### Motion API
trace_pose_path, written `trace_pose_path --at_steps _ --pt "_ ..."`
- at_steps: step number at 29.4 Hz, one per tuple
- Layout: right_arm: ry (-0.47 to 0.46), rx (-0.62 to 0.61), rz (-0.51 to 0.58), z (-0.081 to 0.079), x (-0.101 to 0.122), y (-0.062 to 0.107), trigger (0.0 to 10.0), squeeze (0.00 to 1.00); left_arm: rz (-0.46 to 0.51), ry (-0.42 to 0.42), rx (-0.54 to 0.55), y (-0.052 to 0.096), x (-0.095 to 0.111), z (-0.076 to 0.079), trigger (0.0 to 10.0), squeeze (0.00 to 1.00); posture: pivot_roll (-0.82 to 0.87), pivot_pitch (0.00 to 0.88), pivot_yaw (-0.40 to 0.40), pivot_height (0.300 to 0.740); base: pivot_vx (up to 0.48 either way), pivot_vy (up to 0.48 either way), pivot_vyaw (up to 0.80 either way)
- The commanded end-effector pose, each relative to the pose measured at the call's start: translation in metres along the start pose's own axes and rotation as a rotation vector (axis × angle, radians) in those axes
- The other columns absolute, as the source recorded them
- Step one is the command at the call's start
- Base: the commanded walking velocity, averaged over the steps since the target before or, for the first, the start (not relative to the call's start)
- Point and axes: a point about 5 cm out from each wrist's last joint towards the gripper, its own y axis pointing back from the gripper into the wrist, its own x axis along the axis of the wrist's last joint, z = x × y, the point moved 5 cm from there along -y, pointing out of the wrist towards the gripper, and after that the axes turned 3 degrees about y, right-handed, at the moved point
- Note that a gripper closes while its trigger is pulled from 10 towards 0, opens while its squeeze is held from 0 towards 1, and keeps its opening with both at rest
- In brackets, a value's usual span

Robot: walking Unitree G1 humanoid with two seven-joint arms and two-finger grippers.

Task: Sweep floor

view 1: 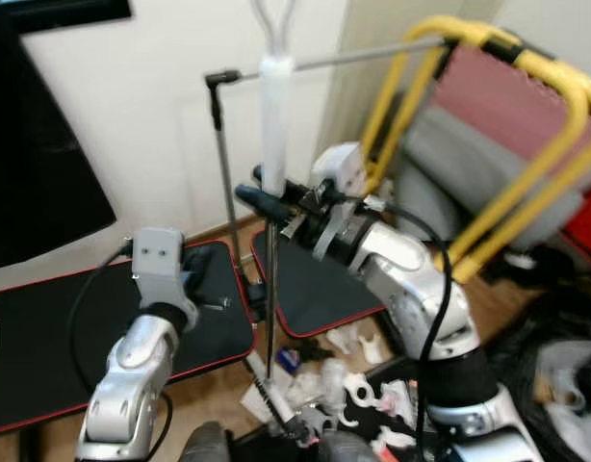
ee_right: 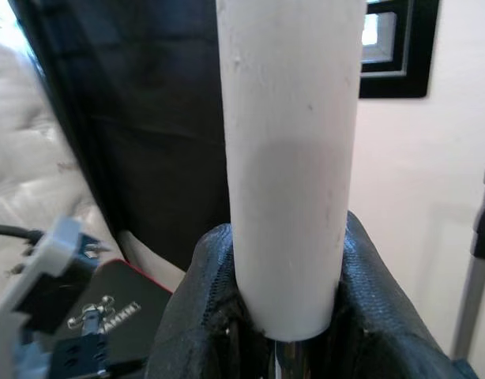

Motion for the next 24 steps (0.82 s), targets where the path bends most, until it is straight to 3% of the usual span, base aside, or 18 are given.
trace_pose_path --at_steps 1,6,16,19,24 --pt "0.022 -0.073 0.041 0.011 0.009 0.004 10.0 0.00 -0.021 0.021 -0.029 0.003 -0.006 0.008 10.0 0.00 -0.13 0.193 -0.147 0.740 0.000 0.000 0.00" --pt "0.034 -0.189 0.024 0.029 0.006 0.000 10.0 0.00 -0.018 0.023 -0.035 0.005 -0.004 0.009 10.0 0.00 -0.13 0.206 -0.146 0.740 0.000 0.000 0.00" --pt "0.000 -0.293 -0.044 0.039 -0.014 -0.002 10.0 0.00 -0.018 0.023 -0.037 0.013 0.002 0.010 10.0 0.00 -0.12 0.252 -0.152 0.740 0.000 0.000 0.00" --pt "-0.040 -0.369 -0.054 0.047 -0.026 -0.003 10.0 0.00 -0.015 0.024 -0.040 0.019 0.006 0.012 10.0 0.00 -0.11 0.281 -0.153 0.740 0.000 0.000 0.00" --pt "-0.029 -0.449 -0.056 0.060 -0.032 -0.006 10.0 0.00 -0.014 0.024 -0.042 0.027 0.012 0.014 10.0 0.00 -0.10 0.316 -0.159 0.740 0.000 0.000 0.00"
